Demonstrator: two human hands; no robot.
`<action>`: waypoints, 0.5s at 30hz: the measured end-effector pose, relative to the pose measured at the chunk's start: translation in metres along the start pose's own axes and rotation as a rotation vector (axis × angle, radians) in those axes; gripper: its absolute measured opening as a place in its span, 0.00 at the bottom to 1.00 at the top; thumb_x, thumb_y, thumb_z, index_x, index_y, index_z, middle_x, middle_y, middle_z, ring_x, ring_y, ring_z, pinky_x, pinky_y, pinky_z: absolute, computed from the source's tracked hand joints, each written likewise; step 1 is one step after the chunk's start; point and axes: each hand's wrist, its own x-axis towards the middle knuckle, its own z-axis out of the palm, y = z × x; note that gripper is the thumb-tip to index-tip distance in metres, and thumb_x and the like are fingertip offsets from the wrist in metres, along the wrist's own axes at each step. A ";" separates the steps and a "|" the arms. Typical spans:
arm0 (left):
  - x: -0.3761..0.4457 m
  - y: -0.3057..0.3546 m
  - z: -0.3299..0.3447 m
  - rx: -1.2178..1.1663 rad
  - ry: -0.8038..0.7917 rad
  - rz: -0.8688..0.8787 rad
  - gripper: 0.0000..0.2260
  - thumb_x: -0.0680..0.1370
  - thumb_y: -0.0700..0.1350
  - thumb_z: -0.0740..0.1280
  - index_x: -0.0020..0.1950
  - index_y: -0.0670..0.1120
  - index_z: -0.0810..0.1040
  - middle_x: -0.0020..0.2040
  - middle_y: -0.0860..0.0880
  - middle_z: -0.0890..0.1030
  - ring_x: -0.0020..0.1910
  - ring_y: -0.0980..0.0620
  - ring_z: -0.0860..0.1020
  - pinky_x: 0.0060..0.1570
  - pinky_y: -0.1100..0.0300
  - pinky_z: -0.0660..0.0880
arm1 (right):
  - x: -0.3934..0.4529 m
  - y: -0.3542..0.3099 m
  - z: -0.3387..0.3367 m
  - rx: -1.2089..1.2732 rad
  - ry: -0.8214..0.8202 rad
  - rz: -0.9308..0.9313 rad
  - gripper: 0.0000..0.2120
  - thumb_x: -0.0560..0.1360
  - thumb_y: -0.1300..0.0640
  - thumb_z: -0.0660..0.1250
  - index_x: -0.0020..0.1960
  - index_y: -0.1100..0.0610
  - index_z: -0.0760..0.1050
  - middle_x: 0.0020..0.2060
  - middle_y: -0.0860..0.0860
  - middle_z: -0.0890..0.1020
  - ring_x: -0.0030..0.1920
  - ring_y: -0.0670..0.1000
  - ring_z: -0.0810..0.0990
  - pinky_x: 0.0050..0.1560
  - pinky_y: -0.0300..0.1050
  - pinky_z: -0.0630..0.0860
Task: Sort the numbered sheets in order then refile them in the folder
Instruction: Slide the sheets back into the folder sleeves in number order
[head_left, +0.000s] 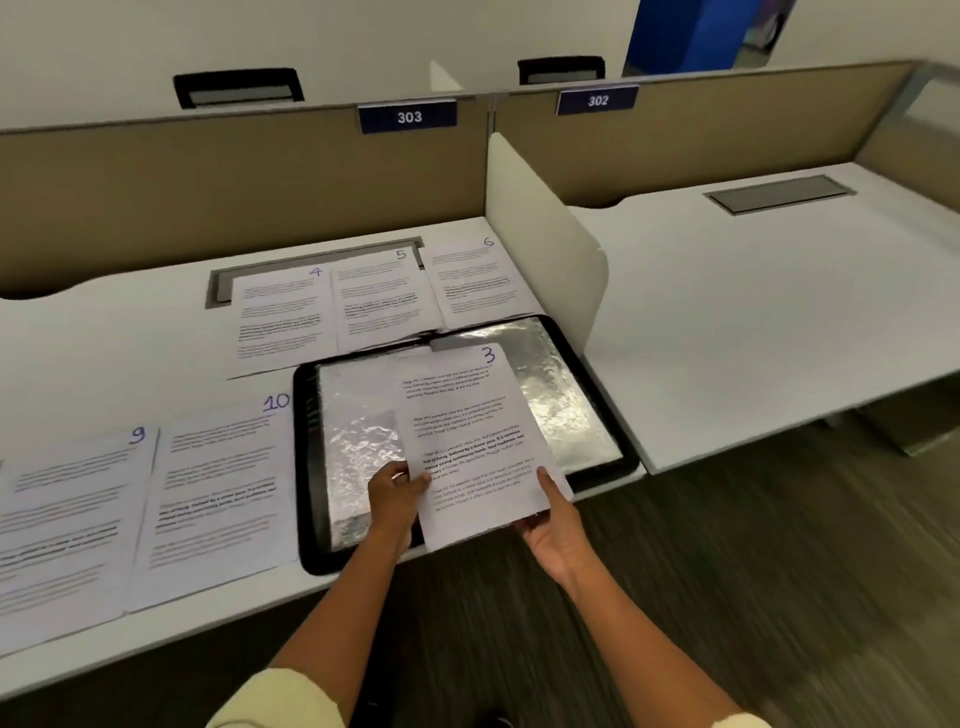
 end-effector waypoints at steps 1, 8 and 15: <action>-0.006 -0.004 0.007 0.015 -0.001 -0.006 0.09 0.73 0.29 0.71 0.48 0.40 0.78 0.50 0.41 0.83 0.49 0.42 0.82 0.52 0.47 0.80 | -0.004 0.002 -0.009 0.014 -0.001 0.000 0.19 0.75 0.56 0.73 0.64 0.58 0.77 0.57 0.59 0.84 0.61 0.59 0.81 0.62 0.57 0.78; -0.042 -0.030 0.042 0.073 -0.111 -0.048 0.11 0.74 0.31 0.70 0.53 0.39 0.75 0.52 0.44 0.83 0.50 0.44 0.82 0.49 0.46 0.81 | -0.027 0.007 -0.058 -0.028 0.050 -0.042 0.19 0.74 0.64 0.72 0.63 0.58 0.75 0.57 0.58 0.83 0.60 0.58 0.81 0.61 0.61 0.78; -0.064 -0.047 0.052 0.227 -0.358 0.034 0.17 0.74 0.33 0.72 0.61 0.43 0.74 0.55 0.45 0.83 0.53 0.48 0.83 0.52 0.47 0.81 | -0.039 0.007 -0.107 -0.159 0.215 -0.131 0.13 0.74 0.67 0.71 0.57 0.57 0.77 0.54 0.55 0.84 0.56 0.55 0.82 0.58 0.59 0.79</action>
